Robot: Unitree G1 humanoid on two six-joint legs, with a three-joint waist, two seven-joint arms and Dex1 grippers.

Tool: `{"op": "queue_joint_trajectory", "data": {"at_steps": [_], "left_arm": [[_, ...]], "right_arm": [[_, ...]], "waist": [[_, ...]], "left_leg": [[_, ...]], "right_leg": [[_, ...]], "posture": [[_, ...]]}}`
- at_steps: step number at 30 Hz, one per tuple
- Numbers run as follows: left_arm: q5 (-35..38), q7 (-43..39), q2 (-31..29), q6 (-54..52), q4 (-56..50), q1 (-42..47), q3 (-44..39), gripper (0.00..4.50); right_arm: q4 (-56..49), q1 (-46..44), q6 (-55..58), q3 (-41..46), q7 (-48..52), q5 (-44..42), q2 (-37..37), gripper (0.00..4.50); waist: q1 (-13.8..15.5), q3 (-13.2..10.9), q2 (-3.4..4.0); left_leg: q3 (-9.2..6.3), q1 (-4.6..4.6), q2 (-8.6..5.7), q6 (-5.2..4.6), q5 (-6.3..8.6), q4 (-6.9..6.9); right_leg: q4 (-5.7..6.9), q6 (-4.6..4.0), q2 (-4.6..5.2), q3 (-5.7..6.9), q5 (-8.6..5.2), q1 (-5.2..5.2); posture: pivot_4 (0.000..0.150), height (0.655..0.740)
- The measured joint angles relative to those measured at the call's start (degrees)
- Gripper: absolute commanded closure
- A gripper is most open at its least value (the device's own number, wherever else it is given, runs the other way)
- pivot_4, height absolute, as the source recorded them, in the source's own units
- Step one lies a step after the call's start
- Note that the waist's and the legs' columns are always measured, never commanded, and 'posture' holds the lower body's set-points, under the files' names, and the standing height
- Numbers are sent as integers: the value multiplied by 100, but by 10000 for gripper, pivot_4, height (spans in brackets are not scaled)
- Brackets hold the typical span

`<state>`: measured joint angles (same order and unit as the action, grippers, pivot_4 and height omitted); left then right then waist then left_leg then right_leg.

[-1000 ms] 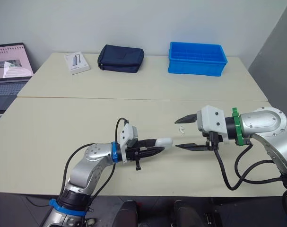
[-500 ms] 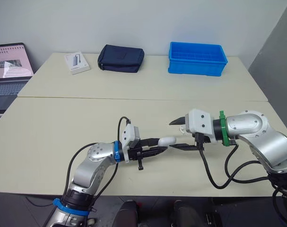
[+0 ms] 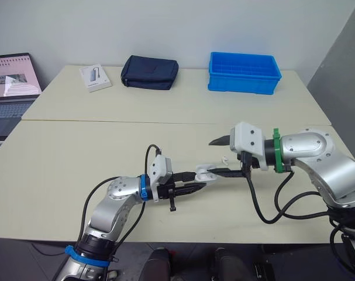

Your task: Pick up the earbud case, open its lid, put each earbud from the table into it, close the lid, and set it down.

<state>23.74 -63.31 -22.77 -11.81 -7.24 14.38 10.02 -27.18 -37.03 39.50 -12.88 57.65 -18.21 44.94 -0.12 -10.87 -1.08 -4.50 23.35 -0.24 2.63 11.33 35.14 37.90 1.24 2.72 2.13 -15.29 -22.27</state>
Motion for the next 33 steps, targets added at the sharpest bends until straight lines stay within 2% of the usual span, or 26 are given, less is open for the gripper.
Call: {"op": "queue_joint_trajectory", "data": {"at_steps": [7, 10, 16, 24, 31, 33], "left_arm": [[11, 84, 12, -24, 32, 15, -49, 37053], [9, 364, 66, 12, 122, 26, -240, 37053], [-162, 1121, 123, 712, 177, -159, -915, 37053], [-225, 2167, 115, 891, 237, -626, -1881, 37053], [-185, 2484, 138, 856, 219, -878, -1978, 37053], [-166, 2539, 139, 846, 218, -907, -1994, 37053]], "right_arm": [[54, 36, -24, 104, -16, -85, 26, 8842], [38, 344, -271, 390, -21, -99, 145, 8842], [-42, 1695, -1194, 1586, -524, -101, -78, 8842], [121, 3993, -1708, 3538, -466, -313, -73, 8842], [454, 5096, -2195, 4270, -176, -319, -8, 8842], [528, 5217, -2243, 4326, -147, -318, 7, 5051]], "waist": [[0, 0, 0], [3, 0, 0], [17, 0, 0], [51, 1, 0], [37, 1, 0], [30, 1, -1]], "left_leg": [[0, 0, 0, 0, 0, 0], [0, 1, 0, 0, 0, 0], [1, 0, 0, 0, 0, 0], [9, -13, -2, 0, 0, 0], [18, -40, 2, 0, 1, -4], [20, -41, 1, 0, 1, -5]], "right_leg": [[1, 0, 0, 0, 0, 0], [-1, 0, 0, 0, 0, 0], [1, 0, 2, -1, 0, 1], [1, 0, 5, -7, 0, 12], [0, -1, 5, -16, -1, 33], [0, -1, 5, -18, -1, 33]], "posture": [[1500, 7400], [1500, 7400], [1500, 7400], [1500, 7400], [1500, 7400], [1500, 7400]]}}
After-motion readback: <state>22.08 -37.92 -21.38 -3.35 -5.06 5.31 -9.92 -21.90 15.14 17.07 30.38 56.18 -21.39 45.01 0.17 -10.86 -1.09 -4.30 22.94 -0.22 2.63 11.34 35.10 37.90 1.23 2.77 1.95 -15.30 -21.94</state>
